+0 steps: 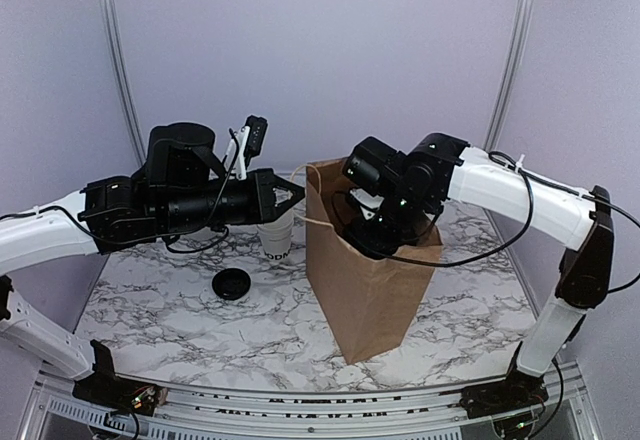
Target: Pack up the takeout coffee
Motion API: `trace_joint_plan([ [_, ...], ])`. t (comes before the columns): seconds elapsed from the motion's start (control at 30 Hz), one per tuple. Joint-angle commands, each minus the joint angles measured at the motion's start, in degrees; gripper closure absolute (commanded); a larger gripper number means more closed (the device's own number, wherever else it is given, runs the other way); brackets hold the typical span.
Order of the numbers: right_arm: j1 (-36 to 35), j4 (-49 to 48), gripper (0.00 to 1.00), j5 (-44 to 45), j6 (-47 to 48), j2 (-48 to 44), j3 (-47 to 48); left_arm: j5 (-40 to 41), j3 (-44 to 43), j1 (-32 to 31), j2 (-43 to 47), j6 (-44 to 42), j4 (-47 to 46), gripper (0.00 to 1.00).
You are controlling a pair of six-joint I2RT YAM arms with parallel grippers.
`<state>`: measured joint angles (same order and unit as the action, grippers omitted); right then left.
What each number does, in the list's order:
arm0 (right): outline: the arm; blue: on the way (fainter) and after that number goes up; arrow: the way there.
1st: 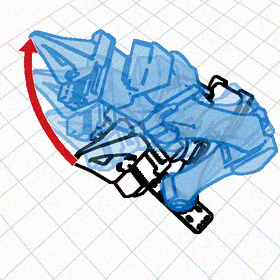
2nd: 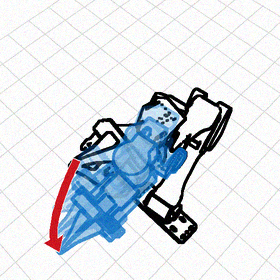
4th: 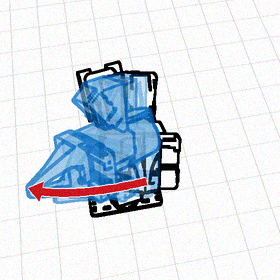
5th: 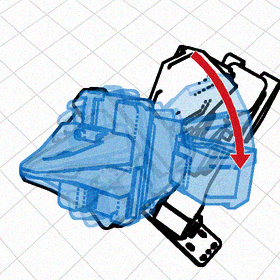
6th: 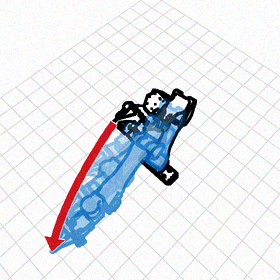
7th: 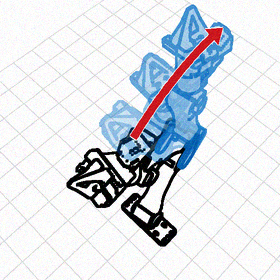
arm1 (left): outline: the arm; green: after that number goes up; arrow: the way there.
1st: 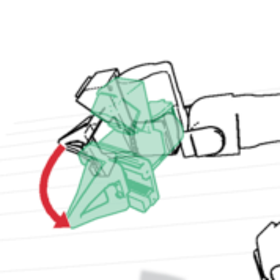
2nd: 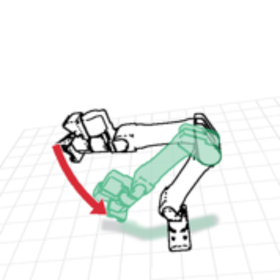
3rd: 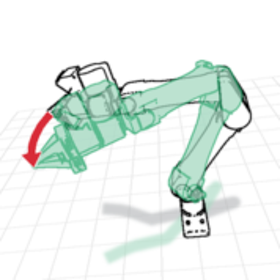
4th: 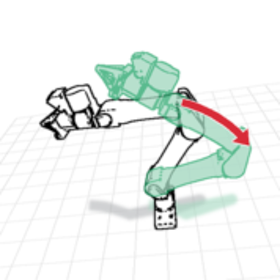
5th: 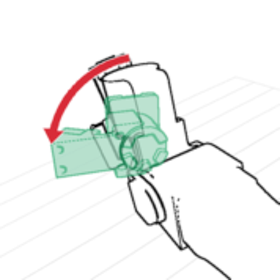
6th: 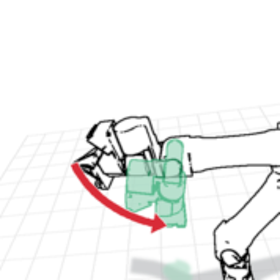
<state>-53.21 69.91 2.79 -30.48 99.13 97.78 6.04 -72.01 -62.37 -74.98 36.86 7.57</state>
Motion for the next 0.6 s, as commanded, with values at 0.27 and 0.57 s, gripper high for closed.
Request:
trace_joint_plan([
  [0.27,-2.24,-0.28,0.42,1.32,-3.57,-3.36,-6.93,0.31,0.56,0.85,0.71,-0.13,-0.72,1.0],
  [0.57,-2.57,-3.0,0.42,1.51,-4.32,-4.03,-11.37,0.08,0.49,1.14,0.5,-0.32,-0.63,1.0],
])
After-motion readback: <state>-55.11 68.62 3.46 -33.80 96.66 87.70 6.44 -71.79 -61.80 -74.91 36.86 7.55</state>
